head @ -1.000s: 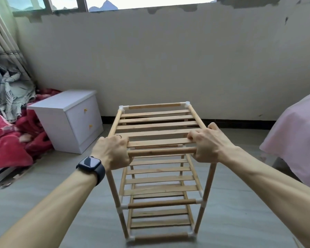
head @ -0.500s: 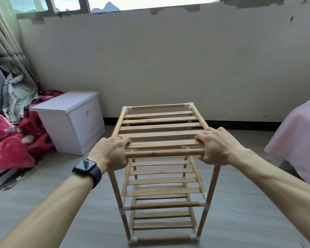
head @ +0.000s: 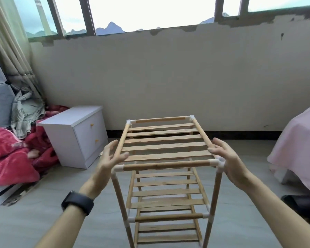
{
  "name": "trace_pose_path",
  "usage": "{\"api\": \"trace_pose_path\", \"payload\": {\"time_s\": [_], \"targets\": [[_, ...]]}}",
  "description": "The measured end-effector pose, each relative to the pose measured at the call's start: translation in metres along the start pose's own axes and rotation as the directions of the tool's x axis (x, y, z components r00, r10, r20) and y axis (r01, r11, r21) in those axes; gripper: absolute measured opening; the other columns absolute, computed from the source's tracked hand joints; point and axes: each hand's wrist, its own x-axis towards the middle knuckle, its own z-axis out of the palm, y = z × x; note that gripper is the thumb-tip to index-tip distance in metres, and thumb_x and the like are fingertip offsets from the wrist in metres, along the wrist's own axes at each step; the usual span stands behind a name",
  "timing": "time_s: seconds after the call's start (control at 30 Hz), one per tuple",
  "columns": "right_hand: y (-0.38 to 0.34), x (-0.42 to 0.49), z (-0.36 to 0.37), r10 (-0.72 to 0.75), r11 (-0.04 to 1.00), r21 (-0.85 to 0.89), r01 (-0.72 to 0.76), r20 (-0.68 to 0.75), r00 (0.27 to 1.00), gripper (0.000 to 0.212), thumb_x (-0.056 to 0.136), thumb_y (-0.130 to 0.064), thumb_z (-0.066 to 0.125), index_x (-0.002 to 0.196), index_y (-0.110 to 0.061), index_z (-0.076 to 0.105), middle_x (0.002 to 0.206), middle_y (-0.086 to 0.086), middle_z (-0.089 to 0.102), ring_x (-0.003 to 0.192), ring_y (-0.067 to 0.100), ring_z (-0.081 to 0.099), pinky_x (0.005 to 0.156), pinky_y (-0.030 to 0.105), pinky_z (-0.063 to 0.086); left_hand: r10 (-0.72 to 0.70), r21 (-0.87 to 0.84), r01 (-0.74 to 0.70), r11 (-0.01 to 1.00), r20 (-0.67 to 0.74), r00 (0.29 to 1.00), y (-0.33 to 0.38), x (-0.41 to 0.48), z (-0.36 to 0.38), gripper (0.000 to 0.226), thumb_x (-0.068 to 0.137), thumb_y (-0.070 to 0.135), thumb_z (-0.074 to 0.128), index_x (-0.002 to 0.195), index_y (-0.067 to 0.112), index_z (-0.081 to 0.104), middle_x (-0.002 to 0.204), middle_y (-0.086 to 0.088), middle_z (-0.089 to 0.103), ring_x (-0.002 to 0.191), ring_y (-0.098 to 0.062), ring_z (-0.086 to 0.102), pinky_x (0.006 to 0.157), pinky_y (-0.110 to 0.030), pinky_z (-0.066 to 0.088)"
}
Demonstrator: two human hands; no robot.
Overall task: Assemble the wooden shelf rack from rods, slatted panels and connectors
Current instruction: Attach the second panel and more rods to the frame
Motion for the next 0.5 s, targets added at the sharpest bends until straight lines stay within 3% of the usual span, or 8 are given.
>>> {"api": "trace_pose_path", "payload": {"time_s": [0.07,0.17,0.27,0.4,0.5], "targets": [[0.005,0.003,0.005,0.147,0.976,0.169,-0.134,-0.067,0.987,0.064,0.091,-0.058,0.058,0.137,-0.013,0.056,0.113,0.007,0.062,0.093,0.020,0.062,0.081,0.037,0.051,-0.245,-0.297,0.225,0.928,-0.031,0.969,0.004,0.005,0.005,0.077,0.073,0.069,0.065,0.134,0.021,0.057,0.123,-0.005,0.054,0.098,-0.020,0.057,0.084,-0.040,0.049],[0.012,0.008,0.018,0.238,0.961,0.196,-0.197,-0.214,0.947,0.045,0.105,-0.047,0.044,0.127,-0.011,0.061,0.084,0.010,0.057,0.063,0.015,0.048,0.059,0.029,0.044,-0.454,-0.282,0.400,0.872,-0.163,0.876,0.005,0.019,0.016,0.052,0.093,0.056,0.061,0.121,0.013,0.064,0.100,-0.011,0.062,0.082,-0.024,0.057,0.068,-0.036,0.051],[0.012,0.014,0.024,0.227,0.970,0.165,-0.181,-0.333,0.915,0.042,0.101,-0.048,0.052,0.110,-0.009,0.067,0.073,0.004,0.050,0.054,0.012,0.044,0.048,0.026,0.041,-0.492,-0.203,0.448,0.871,-0.350,0.797,0.004,0.033,0.026,0.042,0.092,0.048,0.068,0.105,0.009,0.069,0.072,-0.006,0.056,0.063,-0.020,0.049,0.058,-0.032,0.044],[0.015,0.020,0.025,0.185,0.982,0.110,-0.154,-0.391,0.902,0.043,0.100,-0.043,0.054,0.094,-0.003,0.070,0.055,-0.001,0.048,0.051,0.014,0.043,0.051,0.032,0.039,-0.492,-0.165,0.469,0.868,-0.416,0.765,0.002,0.043,0.029,0.022,0.089,0.029,0.074,0.093,0.007,0.071,0.069,-0.005,0.056,0.059,-0.021,0.048,0.053,-0.031,0.042],[0.020,0.020,0.026,0.162,0.986,0.096,-0.134,-0.418,0.894,0.045,0.099,-0.042,0.053,0.090,-0.002,0.071,0.046,-0.005,0.044,0.049,0.015,0.041,0.053,0.034,0.038,-0.473,-0.153,0.456,0.877,-0.443,0.761,-0.004,0.045,0.028,0.019,0.088,0.029,0.075,0.088,0.010,0.070,0.074,-0.006,0.062,0.059,-0.020,0.050,0.051,-0.030,0.043]]}}
